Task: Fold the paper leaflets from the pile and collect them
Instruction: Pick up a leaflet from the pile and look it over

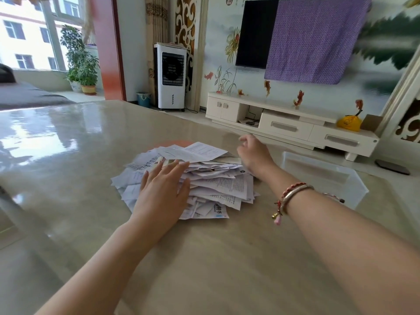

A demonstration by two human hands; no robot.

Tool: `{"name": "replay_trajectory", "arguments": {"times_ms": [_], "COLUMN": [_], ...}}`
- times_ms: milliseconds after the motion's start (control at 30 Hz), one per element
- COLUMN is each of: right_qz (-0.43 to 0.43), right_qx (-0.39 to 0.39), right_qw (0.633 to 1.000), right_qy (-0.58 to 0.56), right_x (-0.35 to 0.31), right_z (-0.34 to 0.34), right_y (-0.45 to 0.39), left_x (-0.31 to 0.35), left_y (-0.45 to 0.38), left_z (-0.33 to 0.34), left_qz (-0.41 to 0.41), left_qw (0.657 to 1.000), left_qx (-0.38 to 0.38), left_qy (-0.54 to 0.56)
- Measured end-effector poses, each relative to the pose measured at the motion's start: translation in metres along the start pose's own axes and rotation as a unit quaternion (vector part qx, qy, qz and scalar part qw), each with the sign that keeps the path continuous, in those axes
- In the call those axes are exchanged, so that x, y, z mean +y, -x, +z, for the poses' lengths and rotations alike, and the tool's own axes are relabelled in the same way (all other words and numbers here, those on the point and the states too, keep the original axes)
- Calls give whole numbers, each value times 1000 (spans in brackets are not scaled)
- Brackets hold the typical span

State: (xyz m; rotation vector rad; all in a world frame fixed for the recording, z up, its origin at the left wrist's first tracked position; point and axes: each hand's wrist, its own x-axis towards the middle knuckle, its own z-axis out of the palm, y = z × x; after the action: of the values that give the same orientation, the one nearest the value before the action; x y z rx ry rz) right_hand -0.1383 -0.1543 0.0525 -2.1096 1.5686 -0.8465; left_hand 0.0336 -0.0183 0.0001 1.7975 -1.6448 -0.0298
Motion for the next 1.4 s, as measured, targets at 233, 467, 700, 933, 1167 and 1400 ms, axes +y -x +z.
{"name": "replay_trajectory", "arguments": {"times_ms": [233,467,700,933,1167,1400], "right_qz": [77,-16,66,21,-221,-72], "right_qx": [-74,74,106,112,-72,-45], "right_qw": [992,997,921,897,957,957], "right_qy": [64,-6,-368,-428,-175,-277], "right_x": [-13,-8,-16,-4,1,13], "right_z": [30,43,-2,-20,-4,-12], "right_y": [-22,-9,38,84,101,91], "left_x": [-7,-4,20,57,68,67], "left_y": [3,-3,-9,-5,-9,-18], "left_z": [0,0,-5,-4,-2,-1], "left_qz": [-26,-68,-139,-190,-198,-182], "left_qw": [999,997,966,892,792,826], "left_qx": [-33,-24,86,32,6,3], "left_qy": [5,35,203,408,578,533]}}
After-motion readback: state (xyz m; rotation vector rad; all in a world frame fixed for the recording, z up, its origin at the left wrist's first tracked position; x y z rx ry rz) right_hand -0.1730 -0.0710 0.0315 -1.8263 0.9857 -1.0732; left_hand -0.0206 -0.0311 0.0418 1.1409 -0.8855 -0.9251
